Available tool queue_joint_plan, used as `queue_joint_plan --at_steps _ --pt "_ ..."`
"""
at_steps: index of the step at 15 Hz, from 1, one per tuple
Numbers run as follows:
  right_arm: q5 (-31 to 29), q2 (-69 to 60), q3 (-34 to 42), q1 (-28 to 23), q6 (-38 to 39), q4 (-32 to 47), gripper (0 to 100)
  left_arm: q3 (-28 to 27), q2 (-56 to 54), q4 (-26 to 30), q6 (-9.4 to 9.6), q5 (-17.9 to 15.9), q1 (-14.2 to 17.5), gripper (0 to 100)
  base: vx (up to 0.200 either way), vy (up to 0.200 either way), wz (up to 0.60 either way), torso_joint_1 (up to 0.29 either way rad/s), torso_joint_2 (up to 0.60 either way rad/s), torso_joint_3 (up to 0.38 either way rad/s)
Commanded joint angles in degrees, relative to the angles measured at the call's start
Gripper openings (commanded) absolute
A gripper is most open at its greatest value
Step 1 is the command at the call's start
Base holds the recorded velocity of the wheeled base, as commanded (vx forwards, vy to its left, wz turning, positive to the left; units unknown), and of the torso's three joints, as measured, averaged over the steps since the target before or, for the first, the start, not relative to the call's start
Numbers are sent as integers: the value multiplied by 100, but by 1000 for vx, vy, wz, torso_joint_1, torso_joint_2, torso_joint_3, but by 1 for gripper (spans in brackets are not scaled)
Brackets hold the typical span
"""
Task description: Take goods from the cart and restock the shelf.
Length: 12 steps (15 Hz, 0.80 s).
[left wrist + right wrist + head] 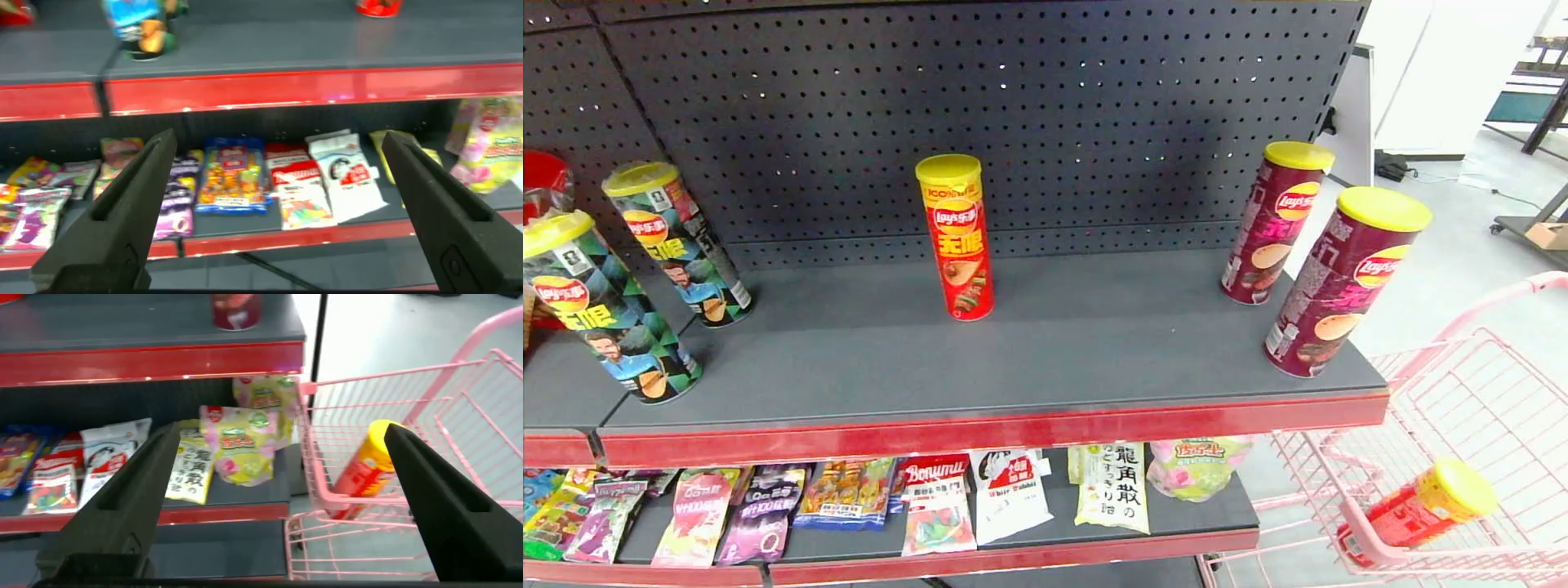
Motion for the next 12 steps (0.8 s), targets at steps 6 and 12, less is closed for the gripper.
queue_joint_plan --at_steps 6,12 --pt "4 -2 0 1 0 -2 100 2 -5 -3 -1 0 4 100 0 -200 0 5 2 2" --pt "4 -2 0 1 26 -2 100 2 -5 -3 -1 0 4 100 0 0 -100 0 1 0"
